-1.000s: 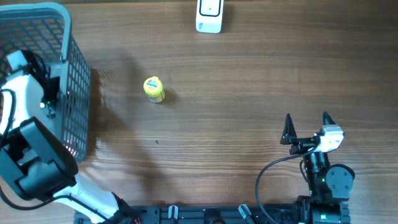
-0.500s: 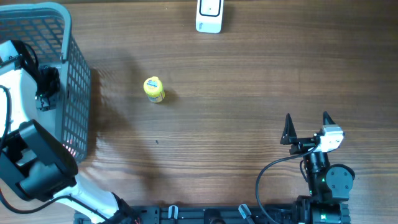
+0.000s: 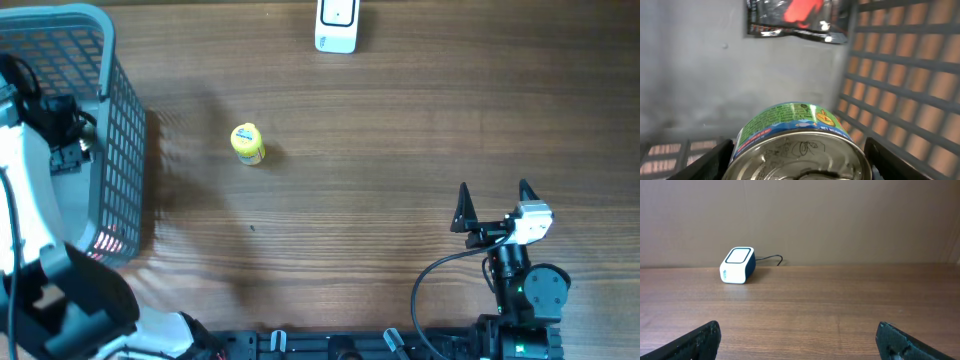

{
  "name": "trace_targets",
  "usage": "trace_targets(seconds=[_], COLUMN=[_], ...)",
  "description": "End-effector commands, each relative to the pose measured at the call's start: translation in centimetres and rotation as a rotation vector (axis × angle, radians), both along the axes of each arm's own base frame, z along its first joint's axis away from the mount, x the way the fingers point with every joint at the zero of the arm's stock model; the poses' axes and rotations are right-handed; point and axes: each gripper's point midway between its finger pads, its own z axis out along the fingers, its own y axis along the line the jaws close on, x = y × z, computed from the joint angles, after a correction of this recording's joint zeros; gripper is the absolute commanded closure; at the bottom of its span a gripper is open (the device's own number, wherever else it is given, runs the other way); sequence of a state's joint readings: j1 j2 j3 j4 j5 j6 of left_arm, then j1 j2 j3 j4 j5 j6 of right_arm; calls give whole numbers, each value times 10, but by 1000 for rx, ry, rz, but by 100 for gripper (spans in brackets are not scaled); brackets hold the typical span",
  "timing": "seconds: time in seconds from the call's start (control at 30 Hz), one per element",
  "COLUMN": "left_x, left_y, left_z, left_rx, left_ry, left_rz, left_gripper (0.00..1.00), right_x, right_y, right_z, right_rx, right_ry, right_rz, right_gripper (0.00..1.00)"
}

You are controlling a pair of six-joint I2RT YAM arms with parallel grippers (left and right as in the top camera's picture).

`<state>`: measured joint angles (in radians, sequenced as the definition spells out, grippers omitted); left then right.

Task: Scan the item barcode
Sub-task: 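Grasp the silver can by its rim with the left gripper, then lift the can out and move it toward the white scanner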

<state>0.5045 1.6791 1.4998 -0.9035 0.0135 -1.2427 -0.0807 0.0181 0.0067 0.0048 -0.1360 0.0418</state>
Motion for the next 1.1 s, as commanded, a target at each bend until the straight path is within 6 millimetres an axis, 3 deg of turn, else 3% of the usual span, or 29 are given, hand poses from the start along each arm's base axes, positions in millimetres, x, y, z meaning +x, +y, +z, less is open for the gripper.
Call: trace_targets(seconds=[0.0,0.3,0.5,0.9,1.07], left_x=[-1,-20,-31,-34,-21], left_y=[-4,-23,-37,-69,-98], left_z=[52,121,151,179,190], left_rx=[67,126,136,96,95], left_ry=[-118,-297,-386,-498,-546], left_rz=[-18,-44,-71,-168,-257], left_gripper=[46,46,47,48,47], right_x=[0,0,0,0,0], right_y=[-3,-3,-3,-3,-3], right_z=[2,2,2,2,2], right_rx=[11,11,11,11,11], right_ry=[-9,-9,-9,-9,-9], right_rz=[-14,-14,-14,-14,-14], right_gripper=[0,0,0,0,0])
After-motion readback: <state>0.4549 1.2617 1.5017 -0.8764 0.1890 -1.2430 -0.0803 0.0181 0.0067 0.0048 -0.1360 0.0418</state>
